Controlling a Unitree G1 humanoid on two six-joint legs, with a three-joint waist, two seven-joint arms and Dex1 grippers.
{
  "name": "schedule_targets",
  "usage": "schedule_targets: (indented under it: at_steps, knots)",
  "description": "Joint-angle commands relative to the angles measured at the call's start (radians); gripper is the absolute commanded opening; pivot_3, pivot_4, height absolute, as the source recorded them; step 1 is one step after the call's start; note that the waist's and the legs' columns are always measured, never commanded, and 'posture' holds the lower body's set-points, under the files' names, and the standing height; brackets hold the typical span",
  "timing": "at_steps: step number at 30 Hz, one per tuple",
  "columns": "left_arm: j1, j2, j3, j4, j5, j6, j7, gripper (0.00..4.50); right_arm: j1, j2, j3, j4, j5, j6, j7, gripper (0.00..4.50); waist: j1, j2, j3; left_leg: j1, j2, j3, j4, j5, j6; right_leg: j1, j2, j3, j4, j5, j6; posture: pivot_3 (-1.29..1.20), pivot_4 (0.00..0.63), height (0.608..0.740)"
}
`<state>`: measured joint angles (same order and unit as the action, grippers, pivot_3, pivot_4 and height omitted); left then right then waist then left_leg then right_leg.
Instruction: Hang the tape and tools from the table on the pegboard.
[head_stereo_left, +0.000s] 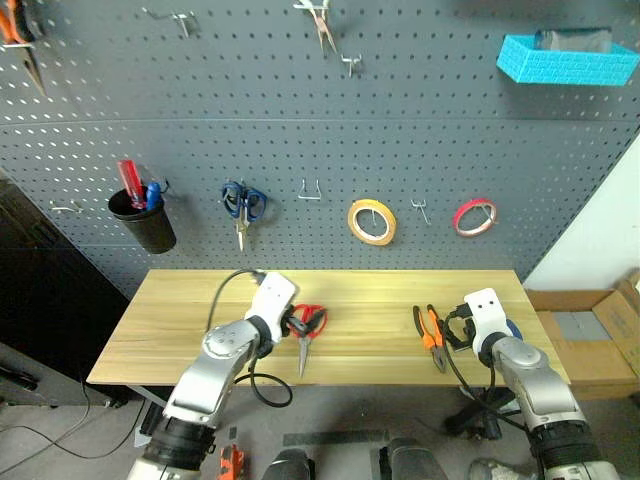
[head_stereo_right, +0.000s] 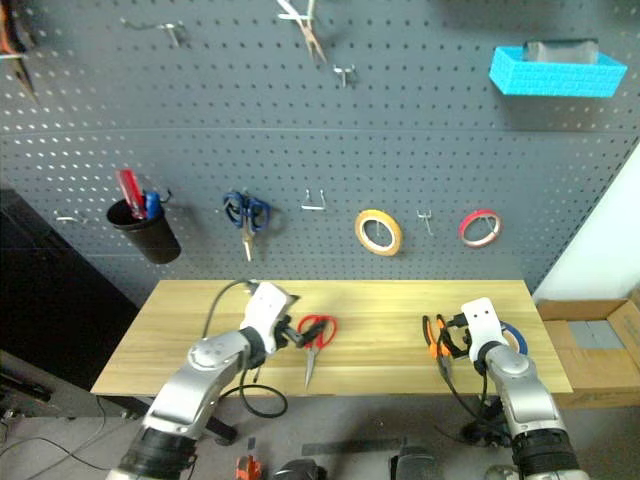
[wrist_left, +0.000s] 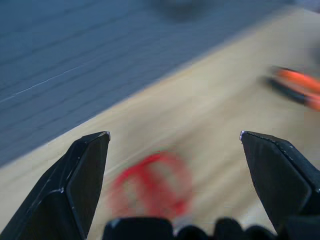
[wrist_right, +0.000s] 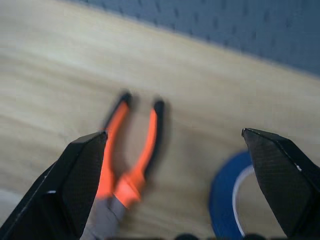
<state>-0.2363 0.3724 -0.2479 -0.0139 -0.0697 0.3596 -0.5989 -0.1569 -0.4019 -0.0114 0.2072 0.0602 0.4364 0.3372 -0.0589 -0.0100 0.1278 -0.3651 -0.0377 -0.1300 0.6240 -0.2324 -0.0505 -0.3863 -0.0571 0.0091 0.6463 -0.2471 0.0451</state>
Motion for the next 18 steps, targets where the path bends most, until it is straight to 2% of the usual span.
schedule_targets:
  at_steps: [1,4,12,16,18]
  knots:
    - [-0.101,-0.024,-0.073,0.071,0.018,-0.069,-0.097,4.48,-0.066,-0.002,-0.046,0.062,0.036,0.050,0.018,4.50,-0.002,-0.001,0.013,0.000,0.001,0.001,0.000,0.000,0.000,-0.001,0.001,0.001,0.000,0.000,0.000,-0.09,0.147,0.740]
    - [-0.164,-0.058,-0.099,0.137,0.030,-0.109,-0.120,4.48,-0.104,0.012,-0.072,0.098,0.064,0.093,0.020,4.50,-0.002,-0.003,0.037,-0.001,0.001,0.003,0.000,-0.001,0.001,-0.002,0.002,0.003,0.000,0.003,0.006,-0.10,0.178,0.740]
    - [-0.242,-0.165,-0.141,0.250,0.043,-0.158,-0.156,4.48,-0.190,-0.006,-0.104,0.217,0.075,0.128,0.014,4.50,-0.002,-0.006,0.092,-0.005,0.001,0.006,0.001,-0.004,0.006,-0.004,0.001,0.006,-0.002,0.004,0.008,-0.11,0.256,0.740]
    - [-0.285,-0.198,-0.154,0.299,0.052,-0.185,-0.182,4.48,-0.208,-0.039,-0.121,0.225,0.065,0.127,-0.004,4.50,-0.007,-0.006,0.110,-0.019,0.000,0.006,0.005,-0.004,0.007,-0.019,0.001,0.007,0.001,0.005,0.009,-0.12,0.279,0.740]
    - [-0.312,-0.213,-0.150,0.334,0.056,-0.201,-0.190,4.48,-0.205,-0.052,-0.129,0.199,0.069,0.142,-0.012,4.50,-0.007,-0.006,0.117,-0.020,0.000,0.006,0.006,-0.004,0.007,-0.019,0.000,0.007,0.001,0.005,0.010,-0.13,0.283,0.740]
